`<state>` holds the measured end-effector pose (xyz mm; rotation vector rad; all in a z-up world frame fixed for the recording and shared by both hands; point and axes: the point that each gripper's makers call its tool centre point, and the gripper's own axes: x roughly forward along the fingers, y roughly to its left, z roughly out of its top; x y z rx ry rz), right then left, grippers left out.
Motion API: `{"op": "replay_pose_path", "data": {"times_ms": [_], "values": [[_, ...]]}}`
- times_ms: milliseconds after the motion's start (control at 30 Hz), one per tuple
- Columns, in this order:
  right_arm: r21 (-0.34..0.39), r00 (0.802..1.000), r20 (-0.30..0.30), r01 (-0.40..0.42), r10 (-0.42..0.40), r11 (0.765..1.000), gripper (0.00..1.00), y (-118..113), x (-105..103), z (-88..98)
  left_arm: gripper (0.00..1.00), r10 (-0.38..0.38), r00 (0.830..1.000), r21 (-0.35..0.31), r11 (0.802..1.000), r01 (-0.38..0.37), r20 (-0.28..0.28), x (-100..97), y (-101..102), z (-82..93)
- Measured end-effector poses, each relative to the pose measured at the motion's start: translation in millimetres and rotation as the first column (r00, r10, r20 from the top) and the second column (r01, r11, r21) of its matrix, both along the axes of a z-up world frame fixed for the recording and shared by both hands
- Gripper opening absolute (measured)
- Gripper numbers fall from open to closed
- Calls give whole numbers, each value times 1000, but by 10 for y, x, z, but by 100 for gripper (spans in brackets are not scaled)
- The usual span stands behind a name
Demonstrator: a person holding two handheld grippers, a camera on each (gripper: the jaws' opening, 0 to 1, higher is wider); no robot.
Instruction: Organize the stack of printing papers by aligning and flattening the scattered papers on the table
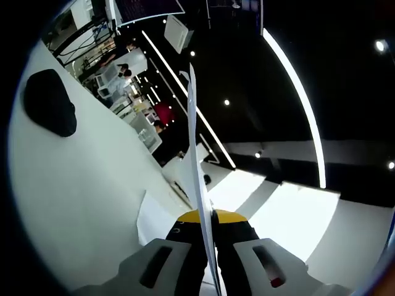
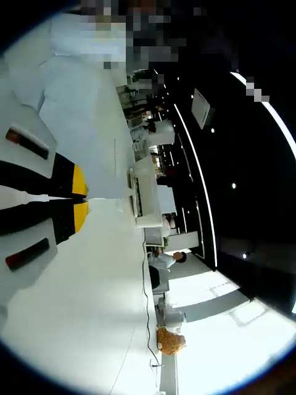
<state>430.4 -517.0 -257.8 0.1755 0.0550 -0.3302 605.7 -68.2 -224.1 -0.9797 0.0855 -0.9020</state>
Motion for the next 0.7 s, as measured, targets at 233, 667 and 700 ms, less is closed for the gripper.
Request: {"op": "replay_pose_path", "data": {"times_ms": [233, 667, 700], "values": [[8, 1000, 26, 1, -1, 1000, 0, 19, -15, 68, 6, -6, 1000, -1, 1000, 6, -3, -10, -29, 11], [-18, 989, 96, -109, 111, 994, 0, 431, 131, 612, 6, -15, 1000, 10, 1000, 15, 4, -25, -59, -4], [-21, 986, 103, -127, 129, 992, 0, 487, 154, 674, 6, -13, 1000, 9, 1000, 13, 5, -24, -56, -3]]}}
